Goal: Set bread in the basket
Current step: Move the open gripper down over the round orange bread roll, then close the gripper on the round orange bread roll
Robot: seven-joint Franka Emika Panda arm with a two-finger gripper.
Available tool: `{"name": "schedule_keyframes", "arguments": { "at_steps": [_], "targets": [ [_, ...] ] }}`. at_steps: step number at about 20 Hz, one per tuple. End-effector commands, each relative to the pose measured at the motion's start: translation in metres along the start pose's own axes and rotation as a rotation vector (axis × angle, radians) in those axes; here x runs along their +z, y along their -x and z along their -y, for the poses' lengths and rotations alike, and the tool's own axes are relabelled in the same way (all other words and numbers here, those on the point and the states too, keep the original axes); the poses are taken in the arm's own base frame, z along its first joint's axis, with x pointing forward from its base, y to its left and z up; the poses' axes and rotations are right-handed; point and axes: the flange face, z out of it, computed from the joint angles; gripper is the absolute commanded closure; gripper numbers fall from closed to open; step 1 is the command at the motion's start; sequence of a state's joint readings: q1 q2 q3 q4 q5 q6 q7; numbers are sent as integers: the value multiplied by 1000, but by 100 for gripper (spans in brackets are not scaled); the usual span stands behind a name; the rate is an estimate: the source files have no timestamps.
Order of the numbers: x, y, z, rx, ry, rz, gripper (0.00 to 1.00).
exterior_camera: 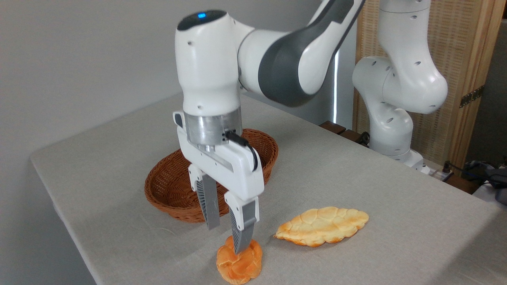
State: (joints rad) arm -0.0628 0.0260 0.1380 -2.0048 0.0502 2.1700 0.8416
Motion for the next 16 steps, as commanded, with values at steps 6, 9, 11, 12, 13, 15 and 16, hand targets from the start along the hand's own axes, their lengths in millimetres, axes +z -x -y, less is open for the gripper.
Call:
{"name": "schedule_keyframes", "arguments": {
  "at_steps": [6,9,11,12,13,15,16],
  "targets": [
    [20,7,2,95,-54,76,0],
    [26,9,4,93,-50,85,0],
    [31,10,4,92,-42,92,0],
    [33,11,3,92,-39,95,0],
    [35,11,3,92,-37,97,0],
    [42,13,0,94,-26,106,0],
    [44,13,-1,94,-22,109,0]
  ]
}}
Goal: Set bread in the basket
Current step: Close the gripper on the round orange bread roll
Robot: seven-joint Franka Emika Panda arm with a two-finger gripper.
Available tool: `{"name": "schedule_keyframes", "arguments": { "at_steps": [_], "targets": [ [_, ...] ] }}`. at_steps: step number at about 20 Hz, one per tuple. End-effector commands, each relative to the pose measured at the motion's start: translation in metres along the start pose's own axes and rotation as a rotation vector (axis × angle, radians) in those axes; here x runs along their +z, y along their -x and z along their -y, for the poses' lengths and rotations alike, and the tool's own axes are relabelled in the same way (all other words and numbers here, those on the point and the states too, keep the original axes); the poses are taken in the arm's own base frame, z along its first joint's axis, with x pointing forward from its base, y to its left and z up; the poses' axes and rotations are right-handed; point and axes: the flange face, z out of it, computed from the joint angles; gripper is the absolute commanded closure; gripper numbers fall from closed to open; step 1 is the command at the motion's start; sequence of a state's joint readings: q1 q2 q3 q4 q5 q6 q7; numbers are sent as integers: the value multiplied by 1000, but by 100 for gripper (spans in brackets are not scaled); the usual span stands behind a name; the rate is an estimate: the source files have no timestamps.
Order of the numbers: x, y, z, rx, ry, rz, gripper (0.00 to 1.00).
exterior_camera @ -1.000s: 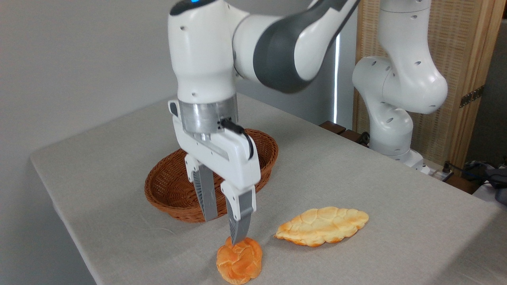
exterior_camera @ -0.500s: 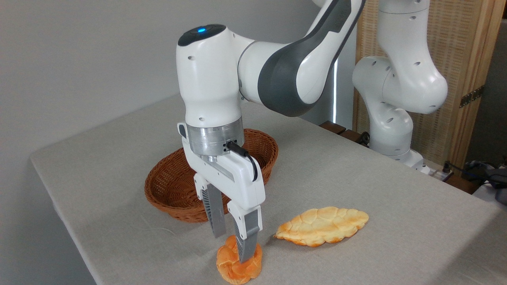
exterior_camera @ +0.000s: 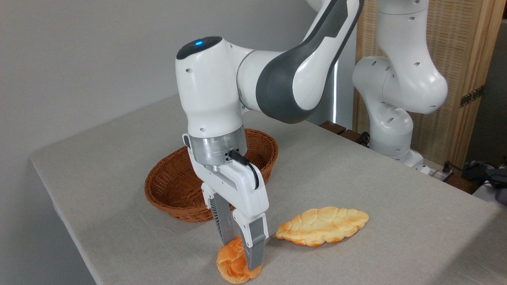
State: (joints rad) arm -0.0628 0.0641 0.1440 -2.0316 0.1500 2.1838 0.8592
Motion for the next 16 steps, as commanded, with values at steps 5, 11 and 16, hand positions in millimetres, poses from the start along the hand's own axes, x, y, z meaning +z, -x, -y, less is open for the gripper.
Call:
{"name": "schedule_keyframes", "arguments": {
  "at_steps": [5,11,16],
  "targets": [
    [15,5,-2,18,-15,0,0],
    [15,5,-3,13,-7,-3,43],
    [15,5,-3,13,-7,-4,59]
  ]
}}
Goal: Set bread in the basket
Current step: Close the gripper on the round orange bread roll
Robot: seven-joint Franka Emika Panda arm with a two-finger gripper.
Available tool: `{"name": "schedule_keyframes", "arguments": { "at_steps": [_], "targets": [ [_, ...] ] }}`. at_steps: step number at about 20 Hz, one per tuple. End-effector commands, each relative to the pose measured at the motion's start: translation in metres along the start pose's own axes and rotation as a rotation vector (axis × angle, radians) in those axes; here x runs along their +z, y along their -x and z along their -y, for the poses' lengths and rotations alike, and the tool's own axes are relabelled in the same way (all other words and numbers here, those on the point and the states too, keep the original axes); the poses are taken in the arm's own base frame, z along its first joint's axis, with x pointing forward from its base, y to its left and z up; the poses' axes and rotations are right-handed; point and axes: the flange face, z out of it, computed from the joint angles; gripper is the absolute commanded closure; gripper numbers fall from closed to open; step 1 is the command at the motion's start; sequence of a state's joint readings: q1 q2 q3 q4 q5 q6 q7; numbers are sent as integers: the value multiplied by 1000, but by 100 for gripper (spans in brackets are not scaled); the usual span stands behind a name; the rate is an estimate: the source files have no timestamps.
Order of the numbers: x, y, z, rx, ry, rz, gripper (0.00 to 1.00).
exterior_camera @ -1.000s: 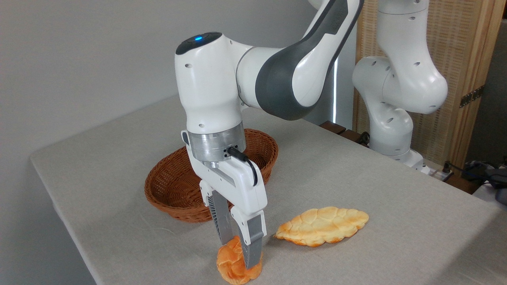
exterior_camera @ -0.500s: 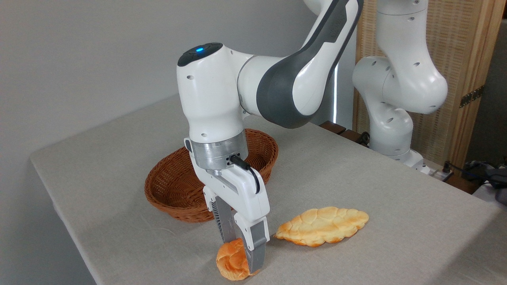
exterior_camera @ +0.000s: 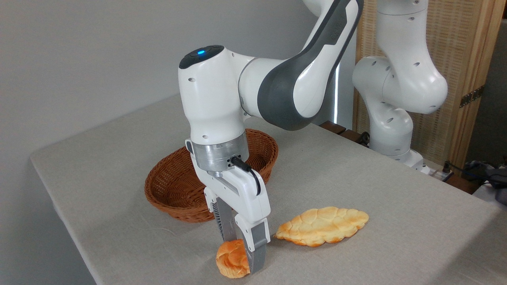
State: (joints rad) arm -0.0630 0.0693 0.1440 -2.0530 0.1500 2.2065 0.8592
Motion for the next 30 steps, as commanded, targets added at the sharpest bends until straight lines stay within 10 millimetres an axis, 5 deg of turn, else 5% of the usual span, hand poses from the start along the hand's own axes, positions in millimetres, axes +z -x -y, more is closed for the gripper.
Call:
{"name": "schedule_keyframes", "arguments": {
  "at_steps": [1,18,24,30],
  "targets": [
    [4,5,1,10,-10,-5,60],
    [-6,9,4,0,-19,-12,68],
    [-32,20,17,-38,-49,-45,68],
    [-95,20,31,-94,-1,-91,65]
  ]
}}
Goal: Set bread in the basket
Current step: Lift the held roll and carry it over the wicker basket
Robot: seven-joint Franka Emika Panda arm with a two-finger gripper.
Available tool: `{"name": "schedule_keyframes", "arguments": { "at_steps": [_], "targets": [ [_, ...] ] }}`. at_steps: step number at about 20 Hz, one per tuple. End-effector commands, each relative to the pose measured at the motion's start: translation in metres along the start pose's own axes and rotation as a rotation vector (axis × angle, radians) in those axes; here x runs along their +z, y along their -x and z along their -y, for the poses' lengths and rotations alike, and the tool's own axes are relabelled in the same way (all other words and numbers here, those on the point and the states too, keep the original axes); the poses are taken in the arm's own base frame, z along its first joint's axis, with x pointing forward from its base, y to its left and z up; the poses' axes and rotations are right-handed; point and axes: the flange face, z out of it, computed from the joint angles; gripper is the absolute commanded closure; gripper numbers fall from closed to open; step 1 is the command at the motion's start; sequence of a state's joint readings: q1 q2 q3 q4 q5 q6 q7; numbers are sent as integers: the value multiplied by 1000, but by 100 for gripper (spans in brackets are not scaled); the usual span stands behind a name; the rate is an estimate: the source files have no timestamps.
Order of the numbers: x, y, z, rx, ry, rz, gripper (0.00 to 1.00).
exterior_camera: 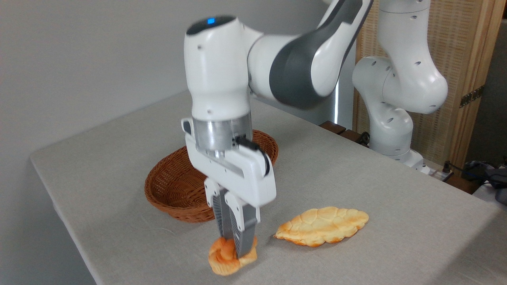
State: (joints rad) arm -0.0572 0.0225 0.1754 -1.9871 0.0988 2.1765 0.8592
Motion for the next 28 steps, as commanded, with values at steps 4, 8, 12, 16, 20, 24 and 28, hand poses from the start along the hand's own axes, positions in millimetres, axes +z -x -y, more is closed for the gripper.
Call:
{"name": "schedule_keyframes", "arguments": {
  "at_steps": [4,8,12,16,20,24,28],
  "targets": [
    [-76,-10,-1,-25,127,-13,63],
    [-102,-36,-38,-4,213,-57,63],
    [-108,-74,-82,-22,257,-54,60],
    [-106,-104,-117,-41,269,-35,59],
    [-97,-120,-134,-35,279,-26,53],
    [-93,-126,-135,-47,273,-35,38],
    [-87,-134,-140,-39,270,-41,33]
  ]
}}
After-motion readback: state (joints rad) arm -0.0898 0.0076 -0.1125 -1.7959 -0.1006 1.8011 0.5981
